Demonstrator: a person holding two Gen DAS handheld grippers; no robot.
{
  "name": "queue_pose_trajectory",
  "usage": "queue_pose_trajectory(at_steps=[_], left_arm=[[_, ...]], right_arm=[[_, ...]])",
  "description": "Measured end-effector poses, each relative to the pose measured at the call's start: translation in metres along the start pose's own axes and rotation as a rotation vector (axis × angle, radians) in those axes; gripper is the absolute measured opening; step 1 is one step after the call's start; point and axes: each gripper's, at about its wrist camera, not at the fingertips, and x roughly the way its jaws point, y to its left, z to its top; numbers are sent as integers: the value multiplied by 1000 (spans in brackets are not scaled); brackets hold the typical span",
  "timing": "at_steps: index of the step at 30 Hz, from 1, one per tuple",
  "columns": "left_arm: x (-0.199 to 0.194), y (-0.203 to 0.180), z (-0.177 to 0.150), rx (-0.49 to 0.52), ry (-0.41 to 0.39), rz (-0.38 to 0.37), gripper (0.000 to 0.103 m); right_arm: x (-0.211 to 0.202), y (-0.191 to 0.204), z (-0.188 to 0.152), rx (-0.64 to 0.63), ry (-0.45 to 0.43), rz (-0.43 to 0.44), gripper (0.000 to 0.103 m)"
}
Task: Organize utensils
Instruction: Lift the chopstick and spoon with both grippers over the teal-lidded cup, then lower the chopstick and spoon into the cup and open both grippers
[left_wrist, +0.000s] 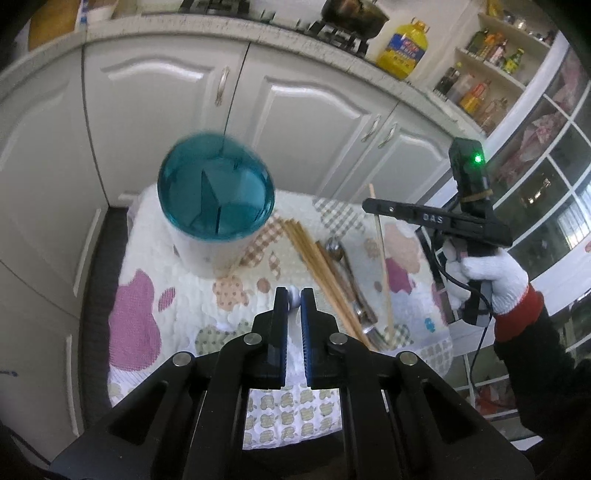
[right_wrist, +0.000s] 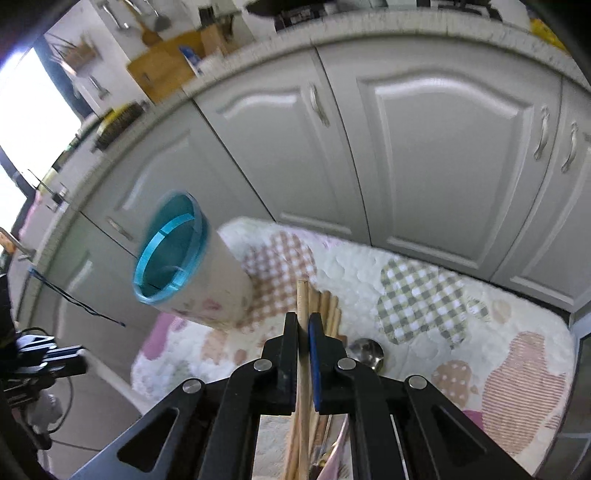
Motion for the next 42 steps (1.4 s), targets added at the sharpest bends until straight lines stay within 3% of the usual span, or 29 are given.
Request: queue_pose_trajectory(at_steps=[6,11,15,19,22,25,31,42], left_arm=[[-43,-2,24,14,-103,14,5],[-71,4,56,27,-198,87,5],[-74,12,83,53,-250,190,5],[-55,25,104,72,-228,248,5],[-33,36,112,85,-192,299,5],[-13,46,114,78,-158,303,5],[19,59,111,59,-134,332,5],[58,68,98,3,-79,332,5]], right_arm=[[-38,22,12,-24,-87,49,5],[-71,50,44,-68,-166,116,5],[-102,73,80,-109,-247,156,5],[-112,99,109,-154,-296,171,5],[-105,115,129,-169,-316,163,5],[-85,126,147,-186,-321,128,5],[-37,135,156,-218,-301,51,5],[57,121,139,-162,-122,51,5]])
